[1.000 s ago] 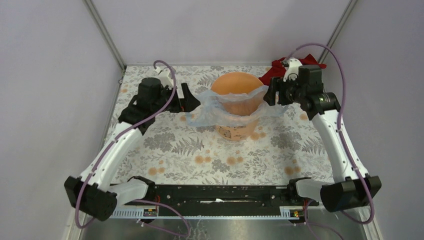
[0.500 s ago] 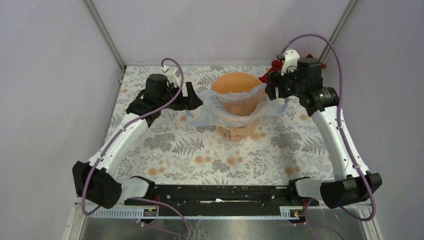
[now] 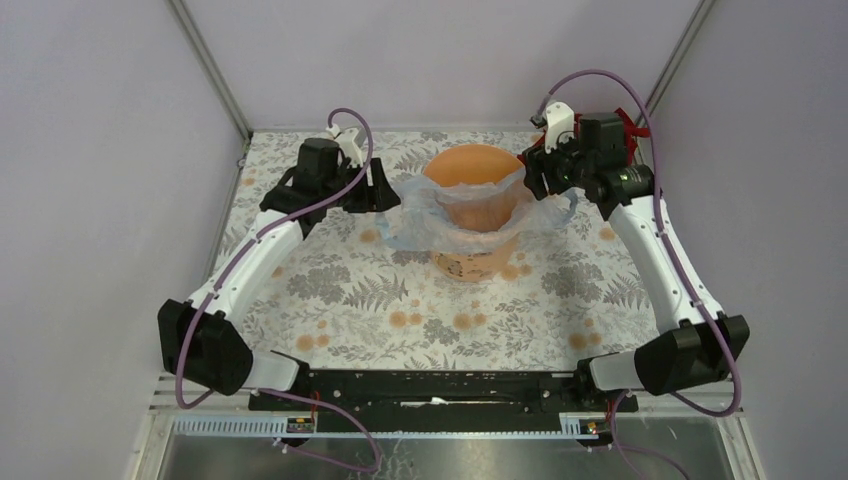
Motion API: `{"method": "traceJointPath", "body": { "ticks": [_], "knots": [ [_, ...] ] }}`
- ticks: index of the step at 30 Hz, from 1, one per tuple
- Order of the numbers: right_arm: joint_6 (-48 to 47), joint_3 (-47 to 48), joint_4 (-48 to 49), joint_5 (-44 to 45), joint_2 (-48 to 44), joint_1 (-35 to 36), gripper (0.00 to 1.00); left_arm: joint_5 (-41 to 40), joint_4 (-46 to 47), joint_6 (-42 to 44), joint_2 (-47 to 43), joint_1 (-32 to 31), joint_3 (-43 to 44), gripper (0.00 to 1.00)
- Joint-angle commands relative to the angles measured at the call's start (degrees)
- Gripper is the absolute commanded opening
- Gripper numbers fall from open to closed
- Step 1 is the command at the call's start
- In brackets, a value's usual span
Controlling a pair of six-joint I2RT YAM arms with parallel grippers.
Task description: Put the trash bags into the trash bin
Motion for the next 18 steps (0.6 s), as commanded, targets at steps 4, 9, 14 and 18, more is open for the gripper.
{"method": "traceJointPath", "body": {
  "ticks": [4, 9, 14, 18],
  "knots": [
    [2.6, -1.19, 7.02, -2.67, 1.08, 0.4, 0.65, 2.19, 2.63, -0.42, 0.84, 1.33, 3.64, 0.59],
    [7.46, -2.7, 10.9, -1.73, 1.03, 0.4, 0.6, 4.19, 4.04, -2.28, 2.62, 1.73, 4.71, 0.39],
    [10.23, -3.05, 13.19, 1.29, 2.16, 0.34, 0.43, 3.4, 5.31, -3.45, 4.14, 2.06, 6.13, 0.24],
    [12.67, -3.09, 14.89, 4.97, 3.12, 0.34, 0.23, 2.93, 6.58, -4.88, 5.78, 2.4, 7.22, 0.07]
  ]
}}
